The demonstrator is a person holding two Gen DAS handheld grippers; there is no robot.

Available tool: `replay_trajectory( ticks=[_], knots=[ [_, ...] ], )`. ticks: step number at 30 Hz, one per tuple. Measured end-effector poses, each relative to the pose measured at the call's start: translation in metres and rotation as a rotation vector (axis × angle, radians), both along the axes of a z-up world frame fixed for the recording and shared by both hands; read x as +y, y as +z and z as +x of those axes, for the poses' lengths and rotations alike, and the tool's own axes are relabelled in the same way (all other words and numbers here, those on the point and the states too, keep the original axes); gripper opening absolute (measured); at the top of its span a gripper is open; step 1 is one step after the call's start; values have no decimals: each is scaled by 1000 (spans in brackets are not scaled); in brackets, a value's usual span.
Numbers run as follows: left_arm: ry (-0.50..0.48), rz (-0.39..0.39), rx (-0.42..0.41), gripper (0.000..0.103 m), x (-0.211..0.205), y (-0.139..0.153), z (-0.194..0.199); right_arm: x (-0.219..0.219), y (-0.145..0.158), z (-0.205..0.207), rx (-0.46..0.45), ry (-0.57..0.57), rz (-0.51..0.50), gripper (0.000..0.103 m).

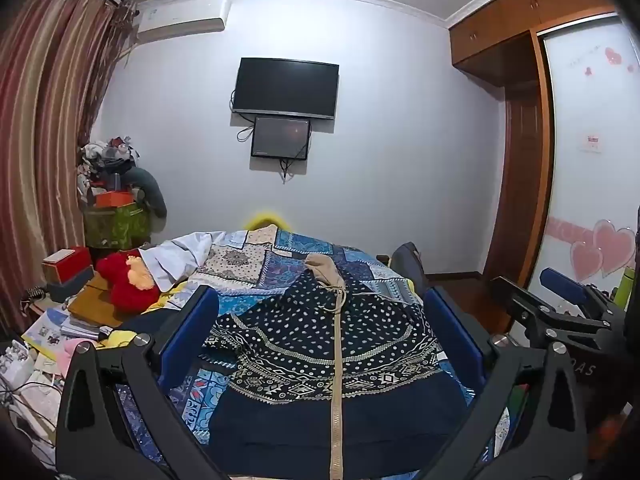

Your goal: Fold large clothes

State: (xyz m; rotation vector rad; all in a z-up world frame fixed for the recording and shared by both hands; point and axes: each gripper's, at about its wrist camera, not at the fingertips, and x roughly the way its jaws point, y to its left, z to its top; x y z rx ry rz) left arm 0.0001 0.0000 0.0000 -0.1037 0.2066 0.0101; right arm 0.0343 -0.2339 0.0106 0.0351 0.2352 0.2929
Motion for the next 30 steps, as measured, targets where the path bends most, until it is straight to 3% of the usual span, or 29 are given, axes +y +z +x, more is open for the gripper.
replay_trajectory(
  ticks=[30],
  knots=[
    [-7, 13, 0, 103, 0, -2, 0, -2, 2, -3, -2, -4, -1, 103]
  ],
)
